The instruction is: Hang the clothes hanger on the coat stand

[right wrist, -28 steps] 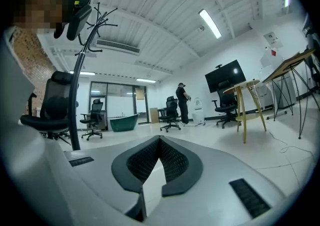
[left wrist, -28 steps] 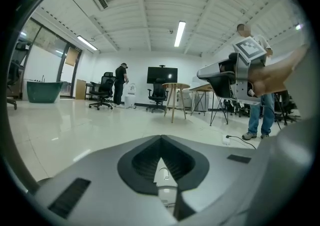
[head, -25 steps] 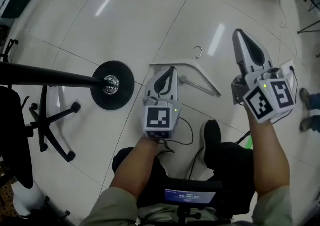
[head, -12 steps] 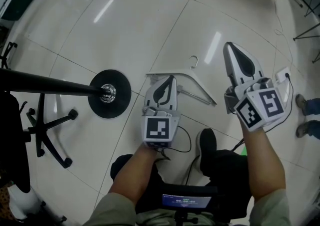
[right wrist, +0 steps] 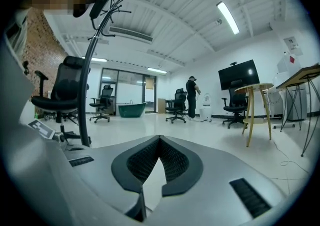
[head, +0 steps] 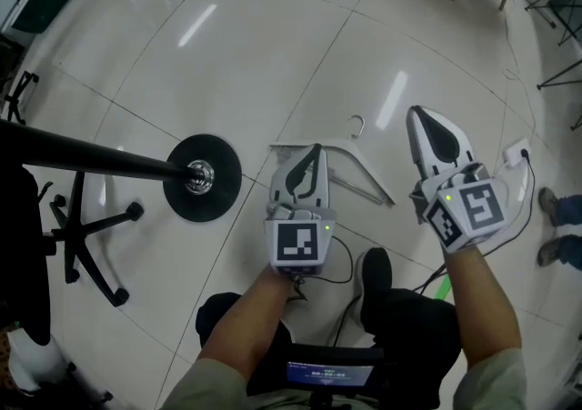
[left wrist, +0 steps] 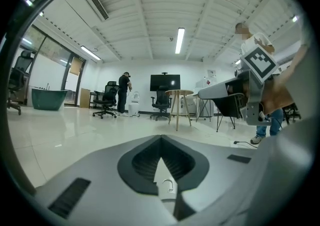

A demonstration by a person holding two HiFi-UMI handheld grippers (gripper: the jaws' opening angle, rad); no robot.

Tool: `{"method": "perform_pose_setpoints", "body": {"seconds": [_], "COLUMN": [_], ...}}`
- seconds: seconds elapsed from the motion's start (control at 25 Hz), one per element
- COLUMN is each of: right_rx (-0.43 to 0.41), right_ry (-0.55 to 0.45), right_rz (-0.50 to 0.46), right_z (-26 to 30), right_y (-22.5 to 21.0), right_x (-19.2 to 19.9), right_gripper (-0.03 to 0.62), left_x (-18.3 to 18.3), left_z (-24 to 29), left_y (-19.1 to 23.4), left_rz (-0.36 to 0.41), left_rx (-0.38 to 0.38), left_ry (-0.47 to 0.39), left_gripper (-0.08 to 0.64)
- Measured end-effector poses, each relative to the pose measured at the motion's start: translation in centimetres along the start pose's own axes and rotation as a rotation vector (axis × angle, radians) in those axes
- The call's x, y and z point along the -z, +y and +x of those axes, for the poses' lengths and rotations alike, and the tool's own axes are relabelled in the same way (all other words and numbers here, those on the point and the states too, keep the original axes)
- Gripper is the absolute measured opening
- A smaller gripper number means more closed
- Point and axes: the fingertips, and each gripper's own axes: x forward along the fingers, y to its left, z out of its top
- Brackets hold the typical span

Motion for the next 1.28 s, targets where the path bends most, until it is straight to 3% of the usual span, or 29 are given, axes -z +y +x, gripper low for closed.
{"method": "perform_pose_setpoints", "body": {"seconds": [0.28, 0.48, 0.56, 0.72, 0.88, 1.0, 1.28], "right_rx": [-0.012, -0.055, -0.062, -0.077, -0.118, -0.139, -0.224], "right_ry": [0.104, 0.127, 0.162, 0.348, 0.561, 0.702, 0.931], "right_rz": [-0.035, -0.047, -0.036, -0.01, -0.035, -0.064, -0.117], "right_z": [0.5, 2.3, 3.0, 3.7, 4.5, 5.0, 5.9], "right_y": [-1.8, -1.5, -1.9, -2.9, -4.3, -5.6, -5.3], "right_x": [7.0, 9.6, 12.3, 22.9, 33.6, 40.2, 48.3], "right_gripper": [0.018, 0.055, 0.101, 0.135, 0.163, 0.175, 0.175], "left_x": [4.6, 5.1, 6.4, 11.6, 17.4, 20.2, 24.1], "left_z": [0.7, 2.1, 3.2, 5.5, 7.3, 7.6, 7.5], "left_y": [-1.3, -1.0, -1.9, -3.8, -2.9, -1.8, -2.6], "left_rz": [-0.035, -0.093, -0.096, -0.109, -0.091, -0.121, -0.155], "left_rx": [-0.038, -0.042, -0.014, 0.018, -0.019, -0.055, -0.031], "left_ry": [0.066, 0.044, 0.068, 0.167, 0.321, 0.37, 0.469], "left_gripper": [0.015, 0.019, 0.048, 0.069, 0.085, 0.087, 0.087]}}
